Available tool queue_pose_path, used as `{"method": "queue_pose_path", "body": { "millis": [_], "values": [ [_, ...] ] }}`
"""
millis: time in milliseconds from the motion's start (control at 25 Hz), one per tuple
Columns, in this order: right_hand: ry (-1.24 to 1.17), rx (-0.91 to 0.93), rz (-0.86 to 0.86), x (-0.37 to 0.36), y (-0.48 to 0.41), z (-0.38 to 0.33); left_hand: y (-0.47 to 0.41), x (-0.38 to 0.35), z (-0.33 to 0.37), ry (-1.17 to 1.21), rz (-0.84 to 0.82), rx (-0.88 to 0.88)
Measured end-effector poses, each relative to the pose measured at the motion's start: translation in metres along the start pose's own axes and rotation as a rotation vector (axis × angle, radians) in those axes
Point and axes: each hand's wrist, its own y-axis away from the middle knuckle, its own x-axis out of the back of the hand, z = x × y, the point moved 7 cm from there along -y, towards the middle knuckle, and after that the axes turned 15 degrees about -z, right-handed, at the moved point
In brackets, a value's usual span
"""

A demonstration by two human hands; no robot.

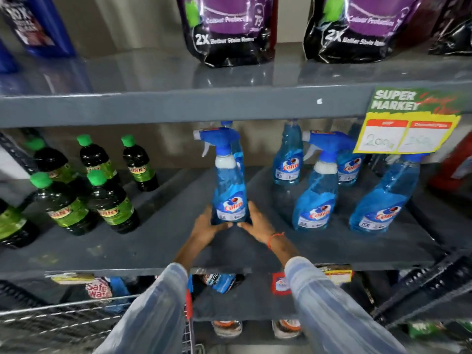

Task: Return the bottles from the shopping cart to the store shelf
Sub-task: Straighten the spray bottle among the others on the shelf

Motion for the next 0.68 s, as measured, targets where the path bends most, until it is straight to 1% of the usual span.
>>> {"method": "queue_pose_path", "body": {
  "millis": [120, 320, 520, 680],
  "values": [
    [0.052, -0.038, 0.02, 0.0, 0.013, 0.016, 0.008, -0.008, 0.003, -0.006, -0.075, -0.051],
    [-0.075, -0.034, 0.086, -0.005, 0.028, 0.02, 0.014, -0.016, 0.01, -0.072, -0.038, -0.099],
    [-0.161, -0.036, 0.135, -0.011, 0.036, 0.02, 0.013, -0.013, 0.012, -0.087, -0.072, -0.075],
    [-0.191, -0.03, 0.122, -0.01, 0.038, 0.015, 0.013, -0.012, 0.014, -0.099, -0.06, -0.068]
  ]
}}
